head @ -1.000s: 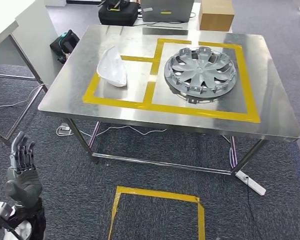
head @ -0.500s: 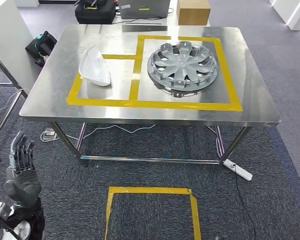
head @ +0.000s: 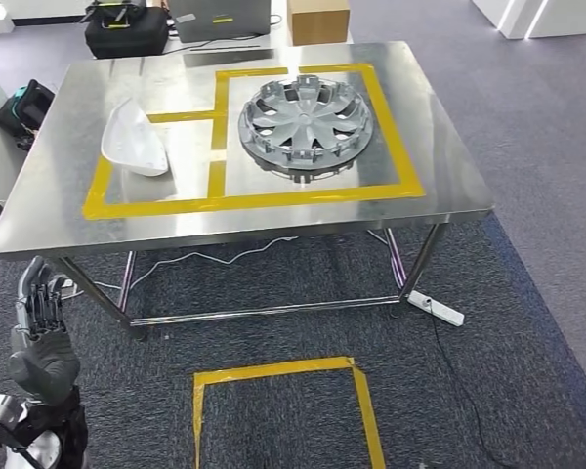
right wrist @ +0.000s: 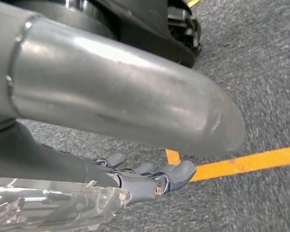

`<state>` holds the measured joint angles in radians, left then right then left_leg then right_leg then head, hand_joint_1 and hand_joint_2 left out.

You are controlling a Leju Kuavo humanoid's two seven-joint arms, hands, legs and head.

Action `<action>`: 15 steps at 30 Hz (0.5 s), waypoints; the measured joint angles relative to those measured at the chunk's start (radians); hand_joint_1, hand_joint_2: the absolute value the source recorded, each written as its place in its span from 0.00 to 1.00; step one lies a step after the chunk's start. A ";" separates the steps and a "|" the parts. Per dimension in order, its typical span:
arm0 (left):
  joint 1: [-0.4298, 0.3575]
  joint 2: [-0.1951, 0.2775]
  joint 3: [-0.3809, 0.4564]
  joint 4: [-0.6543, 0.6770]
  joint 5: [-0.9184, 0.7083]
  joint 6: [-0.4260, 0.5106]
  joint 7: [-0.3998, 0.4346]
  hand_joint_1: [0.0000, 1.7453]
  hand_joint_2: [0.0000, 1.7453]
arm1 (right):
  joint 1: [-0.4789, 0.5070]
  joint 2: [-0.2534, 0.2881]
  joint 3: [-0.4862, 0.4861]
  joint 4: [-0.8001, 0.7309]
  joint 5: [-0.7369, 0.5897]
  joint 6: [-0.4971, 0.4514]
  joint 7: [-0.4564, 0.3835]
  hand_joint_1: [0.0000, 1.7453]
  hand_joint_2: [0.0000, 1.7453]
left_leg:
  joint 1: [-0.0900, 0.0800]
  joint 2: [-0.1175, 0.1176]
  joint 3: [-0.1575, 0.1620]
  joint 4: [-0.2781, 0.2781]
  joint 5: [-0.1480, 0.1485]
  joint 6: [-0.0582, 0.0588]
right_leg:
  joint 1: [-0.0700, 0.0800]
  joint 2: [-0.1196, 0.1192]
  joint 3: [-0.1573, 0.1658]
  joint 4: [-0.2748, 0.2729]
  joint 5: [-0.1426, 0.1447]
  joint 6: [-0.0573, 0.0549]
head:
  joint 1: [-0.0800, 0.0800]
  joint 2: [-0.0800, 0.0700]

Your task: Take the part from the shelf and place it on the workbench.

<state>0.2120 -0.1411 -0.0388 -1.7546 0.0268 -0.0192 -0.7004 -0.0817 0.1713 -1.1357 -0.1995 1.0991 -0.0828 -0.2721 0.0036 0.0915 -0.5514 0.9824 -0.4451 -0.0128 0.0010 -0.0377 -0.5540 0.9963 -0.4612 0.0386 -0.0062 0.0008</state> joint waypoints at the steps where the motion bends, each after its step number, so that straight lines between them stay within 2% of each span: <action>1: -0.001 0.000 0.000 -0.001 0.000 0.000 0.000 0.00 0.00 | 0.001 0.000 0.000 0.000 0.000 0.000 0.000 0.00 0.00 | 0.002 -0.009 -0.002 0.008 -0.009 -0.007 | -0.002 0.009 0.000 -0.001 0.003 -0.007 | -0.001 0.000; 3: -0.001 -0.001 0.002 -0.003 0.000 0.000 0.000 0.00 0.00 | 0.000 0.000 0.000 0.000 0.001 0.000 0.000 0.00 0.00 | 0.005 -0.048 -0.032 0.081 -0.061 -0.017 | -0.007 0.029 0.003 -0.004 0.011 -0.019 | -0.004 0.000; 4: 0.000 -0.001 0.004 -0.003 0.000 0.000 0.000 0.00 0.00 | -0.001 0.000 0.000 0.000 0.002 0.001 0.000 0.00 0.00 | 0.005 -0.068 -0.061 0.145 -0.097 -0.019 | -0.007 0.039 0.000 -0.004 0.014 -0.023 | -0.005 0.000; 5: 0.001 -0.001 0.005 -0.004 -0.001 0.000 0.000 0.00 0.00 | -0.001 0.000 0.000 0.000 0.002 0.001 0.000 0.00 0.00 | 0.005 -0.078 -0.093 0.215 -0.129 -0.020 | -0.007 0.050 -0.003 -0.004 0.016 -0.025 | -0.006 0.000; 6: 0.002 -0.001 0.006 -0.004 -0.001 0.000 0.000 0.00 0.00 | -0.001 0.000 0.000 0.000 0.002 0.002 0.000 0.00 0.00 | 0.005 -0.082 -0.118 0.268 -0.145 -0.020 | -0.007 0.063 -0.004 -0.004 0.017 -0.026 | -0.006 0.000; 7: 0.002 -0.001 0.007 -0.004 -0.002 0.000 0.000 0.00 0.00 | 0.000 0.000 0.000 0.000 0.002 0.002 0.000 0.00 0.00 | 0.005 -0.084 -0.128 0.288 -0.142 -0.019 | -0.007 0.076 -0.005 -0.004 0.018 -0.025 | -0.006 0.000; 8: 0.003 -0.001 0.007 -0.004 -0.003 0.000 0.000 0.00 0.00 | 0.001 0.000 0.000 0.000 0.003 0.002 0.000 0.00 0.00 | 0.006 -0.086 -0.120 0.269 -0.118 -0.018 | -0.008 0.090 -0.005 -0.004 0.019 -0.024 | -0.006 0.000; 9: 0.002 -0.001 0.008 -0.004 -0.003 0.000 0.000 0.00 0.00 | 0.002 0.000 0.000 0.000 0.003 0.003 0.000 0.00 0.00 | 0.007 -0.092 -0.094 0.215 -0.081 -0.017 | -0.009 0.104 -0.004 -0.003 0.020 -0.022 | -0.006 0.000; 10: 0.002 -0.001 0.008 -0.004 -0.003 0.000 0.000 0.00 0.00 | 0.001 0.001 0.000 0.000 0.004 0.003 0.000 0.00 0.00 | 0.011 -0.111 -0.061 0.145 -0.044 -0.017 | -0.011 0.117 -0.005 -0.002 0.020 -0.018 | -0.006 0.000; 11: 0.002 -0.001 0.008 -0.004 -0.004 0.000 0.000 0.00 0.00 | 0.000 0.001 0.000 0.000 0.006 0.003 -0.001 0.00 0.00 | 0.015 -0.132 -0.031 0.078 -0.021 -0.016 | -0.010 0.130 -0.007 0.001 0.020 -0.013 | -0.006 0.000; 12: 0.003 -0.001 0.008 -0.004 -0.004 0.000 0.000 0.00 0.00 | -0.001 0.001 0.000 0.000 0.007 0.004 -0.002 0.00 0.00 | 0.017 -0.149 -0.011 0.034 -0.009 -0.015 | -0.010 0.142 -0.012 0.004 0.021 -0.007 | -0.005 0.000; 13: 0.003 -0.001 0.008 -0.004 -0.005 0.001 0.000 0.00 0.00 | -0.002 0.001 0.001 0.000 0.009 0.004 -0.002 0.00 0.00 | 0.018 -0.161 -0.003 0.013 -0.008 -0.011 | -0.010 0.152 -0.018 0.005 0.022 0.000 | -0.005 0.000; 15: 0.002 -0.001 0.009 -0.004 -0.006 0.001 0.000 0.00 0.00 | 0.002 0.001 0.001 0.000 0.010 0.004 -0.003 0.00 0.00 | 0.016 -0.147 -0.003 0.009 -0.010 0.002 | -0.013 0.169 -0.030 0.001 0.026 0.013 | -0.005 0.000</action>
<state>0.2143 -0.1423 -0.0301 -1.7588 0.0212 -0.0179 -0.7006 -0.0795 0.1720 -1.1349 -0.1995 1.1090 -0.0788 -0.2749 0.0198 -0.0556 -0.5545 0.9913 -0.4547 -0.0109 -0.0121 0.1315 -0.5839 0.9974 -0.4350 0.0516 -0.0112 0.0008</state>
